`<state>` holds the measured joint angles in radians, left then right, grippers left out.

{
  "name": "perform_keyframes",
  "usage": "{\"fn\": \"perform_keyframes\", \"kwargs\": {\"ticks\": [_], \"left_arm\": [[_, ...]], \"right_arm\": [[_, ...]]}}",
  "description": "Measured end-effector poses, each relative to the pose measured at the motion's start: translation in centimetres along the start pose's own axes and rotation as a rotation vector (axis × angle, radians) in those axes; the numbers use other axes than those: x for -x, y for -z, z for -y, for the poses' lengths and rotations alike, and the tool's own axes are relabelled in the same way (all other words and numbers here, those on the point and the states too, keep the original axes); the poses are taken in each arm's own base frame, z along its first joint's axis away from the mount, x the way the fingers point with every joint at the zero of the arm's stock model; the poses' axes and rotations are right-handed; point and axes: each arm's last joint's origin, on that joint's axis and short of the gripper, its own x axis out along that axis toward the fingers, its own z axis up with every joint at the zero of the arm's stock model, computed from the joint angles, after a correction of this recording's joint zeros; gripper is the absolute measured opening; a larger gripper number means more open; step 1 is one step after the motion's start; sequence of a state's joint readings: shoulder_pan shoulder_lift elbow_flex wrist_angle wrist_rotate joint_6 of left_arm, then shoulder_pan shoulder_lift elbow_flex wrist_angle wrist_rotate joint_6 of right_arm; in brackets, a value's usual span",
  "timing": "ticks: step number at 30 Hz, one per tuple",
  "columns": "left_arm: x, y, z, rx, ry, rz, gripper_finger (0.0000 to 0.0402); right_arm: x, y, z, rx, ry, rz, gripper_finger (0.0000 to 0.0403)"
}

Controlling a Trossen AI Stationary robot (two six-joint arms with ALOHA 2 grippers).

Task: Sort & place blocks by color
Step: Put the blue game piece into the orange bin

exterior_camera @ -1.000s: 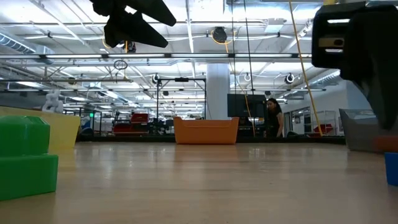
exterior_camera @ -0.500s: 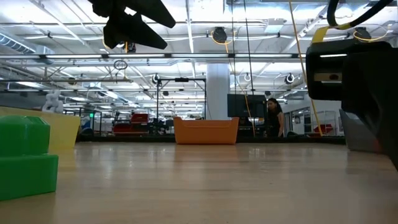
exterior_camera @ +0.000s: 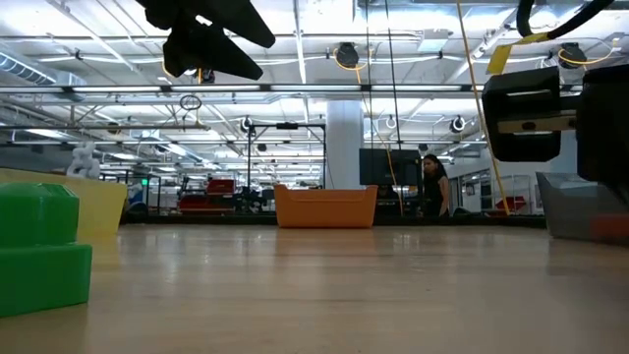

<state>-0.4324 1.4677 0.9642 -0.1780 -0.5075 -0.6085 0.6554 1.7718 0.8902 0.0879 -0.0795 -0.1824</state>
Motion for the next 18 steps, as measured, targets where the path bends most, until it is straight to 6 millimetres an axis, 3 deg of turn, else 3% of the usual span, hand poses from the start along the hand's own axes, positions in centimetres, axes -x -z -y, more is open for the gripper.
{"fn": "perform_keyframes", "kwargs": {"ticks": [4, 9, 18], "left_arm": [[0.0, 0.0, 0.0, -0.025, 0.000, 0.000, 0.0234], [-0.2, -0.3, -0.3, -0.065, -0.011, 0.014, 0.0234], [-0.5, -1.8, -0.2, -0.227, 0.009, 0.136, 0.0234]], "right_arm": [[0.0, 0.1, 0.2, -0.063, 0.049, -0.011, 0.0122], [0.6, -0.1, 0.8, -0.130, 0.229, -0.018, 0.0132], [4.5, -1.4, 4.1, -0.217, 0.653, 0.054, 0.0124]]}}
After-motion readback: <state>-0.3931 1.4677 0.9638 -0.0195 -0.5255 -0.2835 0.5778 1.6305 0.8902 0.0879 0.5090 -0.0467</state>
